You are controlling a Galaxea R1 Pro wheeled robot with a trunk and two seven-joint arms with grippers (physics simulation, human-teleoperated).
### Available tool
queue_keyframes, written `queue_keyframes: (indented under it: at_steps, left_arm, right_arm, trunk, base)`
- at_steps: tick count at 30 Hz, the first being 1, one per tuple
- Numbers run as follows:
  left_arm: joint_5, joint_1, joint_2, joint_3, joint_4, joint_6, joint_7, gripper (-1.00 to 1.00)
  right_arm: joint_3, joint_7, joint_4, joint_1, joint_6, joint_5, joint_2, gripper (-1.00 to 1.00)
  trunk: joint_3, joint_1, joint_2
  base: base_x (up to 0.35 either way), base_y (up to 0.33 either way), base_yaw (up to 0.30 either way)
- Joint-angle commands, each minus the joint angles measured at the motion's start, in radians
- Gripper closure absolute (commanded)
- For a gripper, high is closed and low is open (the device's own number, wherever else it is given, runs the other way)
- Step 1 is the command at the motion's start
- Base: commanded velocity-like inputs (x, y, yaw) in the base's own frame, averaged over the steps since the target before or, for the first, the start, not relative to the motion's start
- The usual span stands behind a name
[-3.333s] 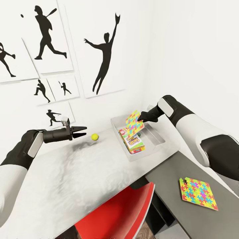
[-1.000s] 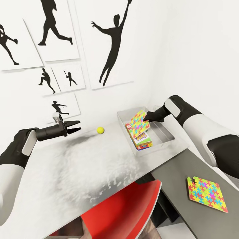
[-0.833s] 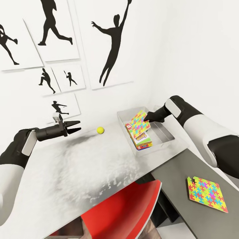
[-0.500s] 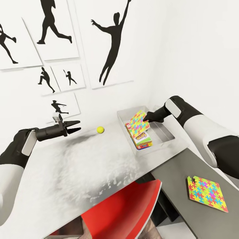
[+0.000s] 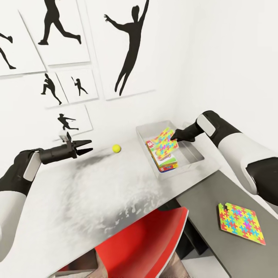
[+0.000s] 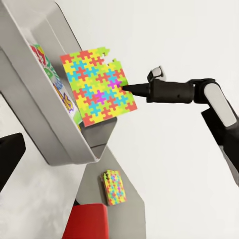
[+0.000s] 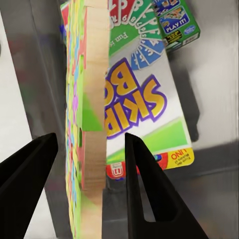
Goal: Put all the toys in the child's room - the three board games (two on the bed and one on the table), the two jigsaw puzzles on the table, and the tennis ball on the table - inside the toy box on the table in the child's room.
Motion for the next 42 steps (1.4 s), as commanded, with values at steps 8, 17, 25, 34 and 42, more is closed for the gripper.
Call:
queue_keyframes:
  at_steps: [8, 17, 25, 34, 42]
  left_arm:
    - [0.0, -0.021, 0.022, 0.006, -0.006, 0.005, -0.089, -1.0]
    - [0.001, -0.027, 0.023, 0.006, -0.006, 0.005, -0.103, -1.0]
    - [0.0, -0.027, 0.024, 0.007, -0.006, 0.005, -0.106, -1.0]
    - [0.0, -0.027, 0.025, 0.006, -0.006, 0.005, -0.107, -1.0]
    - [-0.002, -0.006, 0.002, 0.003, 0.016, -0.007, -0.104, -1.0]
  right_arm:
    - [0.004, 0.009, -0.001, -0.001, 0.002, 0.002, -0.014, 1.0]
    - [0.005, 0.011, 0.0, 0.002, -0.027, 0.002, -0.015, 1.0]
    - [-0.018, 0.011, 0.001, 0.003, -0.043, 0.001, -0.017, 1.0]
    - [-0.054, 0.011, 0.0, 0.005, -0.044, 0.002, -0.021, 1.0]
    - [-0.061, 0.007, -0.002, 0.009, -0.061, 0.002, -0.01, 1.0]
  trunk:
    - [-0.015, 0.001, -0.002]
    - [-0.03, 0.001, -0.002]
    - [-0.043, 0.001, -0.002]
    - [-0.054, 0.001, -0.002]
    - [-0.055, 0.001, -0.002]
  base:
    - [0.0, 0.0, 0.0]
    - [0.0, 0.0, 0.0]
    - [0.0, 0.0, 0.0]
    - [0.0, 0.0, 0.0]
    - [0.0, 0.0, 0.0]
